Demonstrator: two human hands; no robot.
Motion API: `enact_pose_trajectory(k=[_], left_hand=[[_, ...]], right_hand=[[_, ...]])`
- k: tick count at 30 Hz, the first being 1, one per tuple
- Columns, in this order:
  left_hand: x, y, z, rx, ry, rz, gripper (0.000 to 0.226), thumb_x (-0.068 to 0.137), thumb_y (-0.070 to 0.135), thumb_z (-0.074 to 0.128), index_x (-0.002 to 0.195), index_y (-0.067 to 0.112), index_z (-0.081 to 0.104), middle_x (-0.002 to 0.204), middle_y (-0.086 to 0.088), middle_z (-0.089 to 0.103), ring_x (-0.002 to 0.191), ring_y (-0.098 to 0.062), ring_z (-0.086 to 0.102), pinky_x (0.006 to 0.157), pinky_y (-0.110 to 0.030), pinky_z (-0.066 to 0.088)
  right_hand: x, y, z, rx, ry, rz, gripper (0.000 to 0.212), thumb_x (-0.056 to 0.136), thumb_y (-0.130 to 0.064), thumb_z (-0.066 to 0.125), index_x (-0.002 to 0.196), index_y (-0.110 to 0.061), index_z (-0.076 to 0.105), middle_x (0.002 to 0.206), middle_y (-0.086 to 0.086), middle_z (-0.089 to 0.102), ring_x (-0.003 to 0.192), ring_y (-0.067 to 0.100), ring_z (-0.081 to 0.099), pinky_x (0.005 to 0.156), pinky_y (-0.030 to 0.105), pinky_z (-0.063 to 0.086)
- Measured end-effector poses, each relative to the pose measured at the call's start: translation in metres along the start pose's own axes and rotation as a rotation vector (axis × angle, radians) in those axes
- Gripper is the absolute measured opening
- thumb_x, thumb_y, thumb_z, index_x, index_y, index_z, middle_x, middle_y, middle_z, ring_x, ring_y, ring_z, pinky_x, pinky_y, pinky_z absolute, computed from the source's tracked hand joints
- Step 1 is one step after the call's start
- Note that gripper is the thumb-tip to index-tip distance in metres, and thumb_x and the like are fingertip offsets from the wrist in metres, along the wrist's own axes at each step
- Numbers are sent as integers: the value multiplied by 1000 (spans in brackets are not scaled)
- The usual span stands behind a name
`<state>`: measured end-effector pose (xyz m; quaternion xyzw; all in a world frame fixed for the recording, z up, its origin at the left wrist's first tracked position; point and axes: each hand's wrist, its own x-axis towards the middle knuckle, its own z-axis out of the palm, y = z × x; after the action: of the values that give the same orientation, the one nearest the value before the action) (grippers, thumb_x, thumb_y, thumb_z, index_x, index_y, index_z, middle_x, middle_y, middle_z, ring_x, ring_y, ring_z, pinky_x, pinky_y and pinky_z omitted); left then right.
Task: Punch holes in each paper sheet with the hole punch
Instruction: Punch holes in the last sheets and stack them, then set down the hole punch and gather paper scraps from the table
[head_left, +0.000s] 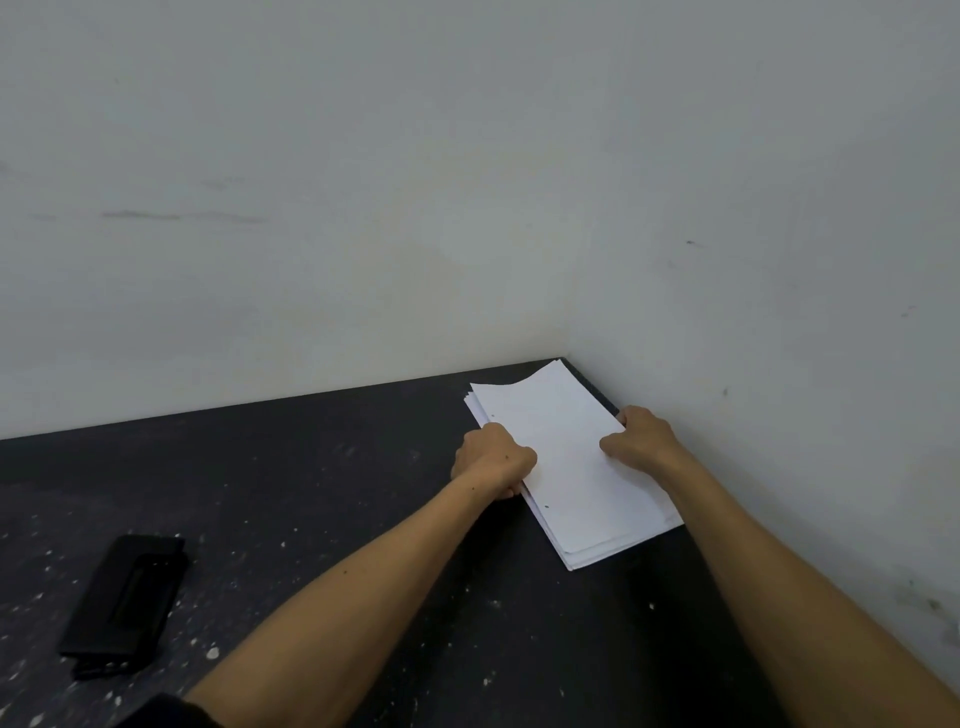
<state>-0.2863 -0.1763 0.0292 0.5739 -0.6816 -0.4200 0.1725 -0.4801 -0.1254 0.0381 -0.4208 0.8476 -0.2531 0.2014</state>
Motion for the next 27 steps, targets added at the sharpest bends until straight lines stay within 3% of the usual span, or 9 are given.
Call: enact_pose_trajectory(k=[6,10,13,16,20,24,27], left_hand=[[4,-5,-2,173,-26,43,12,81,14,51,80,8,62,62,-6,70,59,-18,66,67,-29,58],[5,-4,-3,182,-53,34,12,86,13,50,82,7,60,73,-9,71,56,-19,68,62,-27,61],[2,-4,-5,122,-77,28,12,91,15,50,86,7,57,85,-11,67,67,-23,73,60,-28,63],[-3,-8,-7,66,-101,31,20,97,18,48,100,3,60,91,-14,69,83,-28,76,72,-37,65],[-13,-16,-21,29,-167,106,35,102,21,46,131,3,51,112,-19,65,80,-23,75,60,-28,63],[-34,-24,-51,152,-173,236,21,104,23,48,98,6,59,100,-15,70,88,-23,74,79,-36,64],[-50,-34,-81,290,-67,314,23,101,28,51,95,8,62,98,-14,72,86,-23,67,89,-46,57]], right_hand=[[3,6,8,-73,20,-27,15,93,-13,59,104,-5,53,102,9,59,88,26,52,57,28,37],[2,8,13,-226,43,-18,21,94,-22,58,109,-8,54,122,12,61,103,31,57,85,37,51],[-6,6,14,-353,64,26,44,98,-29,53,137,-9,49,143,13,46,132,34,46,102,45,44],[-16,1,18,-383,102,14,50,100,-28,51,144,-8,42,148,15,42,137,34,41,104,47,42],[-31,-9,23,-379,129,-60,49,98,-27,55,142,-7,45,144,16,46,133,34,45,101,47,46],[-52,-33,27,-336,135,-177,47,98,-25,57,141,-7,47,144,16,48,132,34,47,103,46,49],[-70,-58,33,-288,129,-286,43,98,-23,59,137,-7,51,140,16,52,126,33,52,99,44,51]])
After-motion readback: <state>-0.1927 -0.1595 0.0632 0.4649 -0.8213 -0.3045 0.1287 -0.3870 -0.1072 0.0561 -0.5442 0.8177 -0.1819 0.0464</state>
